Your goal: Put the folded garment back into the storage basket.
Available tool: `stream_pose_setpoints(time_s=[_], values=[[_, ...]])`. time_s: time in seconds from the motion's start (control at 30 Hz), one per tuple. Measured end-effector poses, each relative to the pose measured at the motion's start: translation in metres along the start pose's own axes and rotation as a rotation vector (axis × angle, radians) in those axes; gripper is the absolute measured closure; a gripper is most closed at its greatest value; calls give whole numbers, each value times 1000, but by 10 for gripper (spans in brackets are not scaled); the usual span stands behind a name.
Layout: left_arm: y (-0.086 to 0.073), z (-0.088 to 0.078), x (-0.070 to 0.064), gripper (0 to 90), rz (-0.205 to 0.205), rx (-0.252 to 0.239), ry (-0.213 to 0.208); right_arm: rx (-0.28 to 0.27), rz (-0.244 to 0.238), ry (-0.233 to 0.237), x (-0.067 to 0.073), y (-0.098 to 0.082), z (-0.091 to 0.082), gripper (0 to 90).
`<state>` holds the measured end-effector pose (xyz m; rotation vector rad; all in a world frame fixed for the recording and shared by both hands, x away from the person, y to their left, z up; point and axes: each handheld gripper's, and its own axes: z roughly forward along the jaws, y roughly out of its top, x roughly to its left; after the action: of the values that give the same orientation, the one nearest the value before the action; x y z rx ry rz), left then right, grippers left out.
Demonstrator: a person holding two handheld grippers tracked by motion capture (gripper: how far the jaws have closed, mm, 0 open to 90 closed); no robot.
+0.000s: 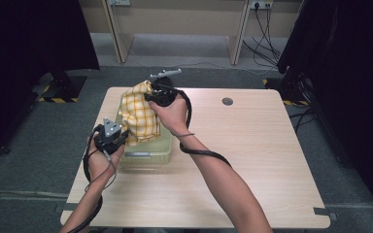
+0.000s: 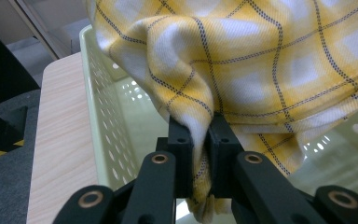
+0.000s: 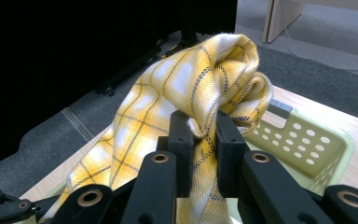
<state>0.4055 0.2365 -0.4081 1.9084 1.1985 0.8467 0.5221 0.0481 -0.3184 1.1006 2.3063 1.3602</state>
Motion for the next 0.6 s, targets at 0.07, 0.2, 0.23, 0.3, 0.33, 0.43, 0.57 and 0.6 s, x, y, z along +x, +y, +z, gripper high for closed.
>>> stream_pose_setpoints(time_s=[0.07, 0.2, 0.23, 0.3, 0.33, 0.43, 0.57, 0.6], values=[[0, 1, 0, 824, 1, 5, 0, 4, 3, 0, -1, -1, 2, 808], [-1, 3, 1, 824, -1, 15, -2, 8, 9, -2, -2, -2, 5, 808], [-1, 3, 1, 824, -2, 19, -3, 10, 10, -2, -2, -2, 5, 809], [-2, 4, 2, 823, -1, 24, -2, 14, 11, -3, -2, -3, 7, 809], [-2, 5, 2, 824, -1, 27, -2, 15, 12, -3, -2, -3, 7, 809], [-2, 6, 3, 824, 2, 34, -3, 17, 14, -4, -2, -4, 9, 808], [-3, 8, 3, 824, 4, 50, -5, 27, 17, -7, -3, -5, 13, 809], [-3, 9, 3, 824, 3, 54, -6, 29, 18, -9, -3, -6, 14, 809]])
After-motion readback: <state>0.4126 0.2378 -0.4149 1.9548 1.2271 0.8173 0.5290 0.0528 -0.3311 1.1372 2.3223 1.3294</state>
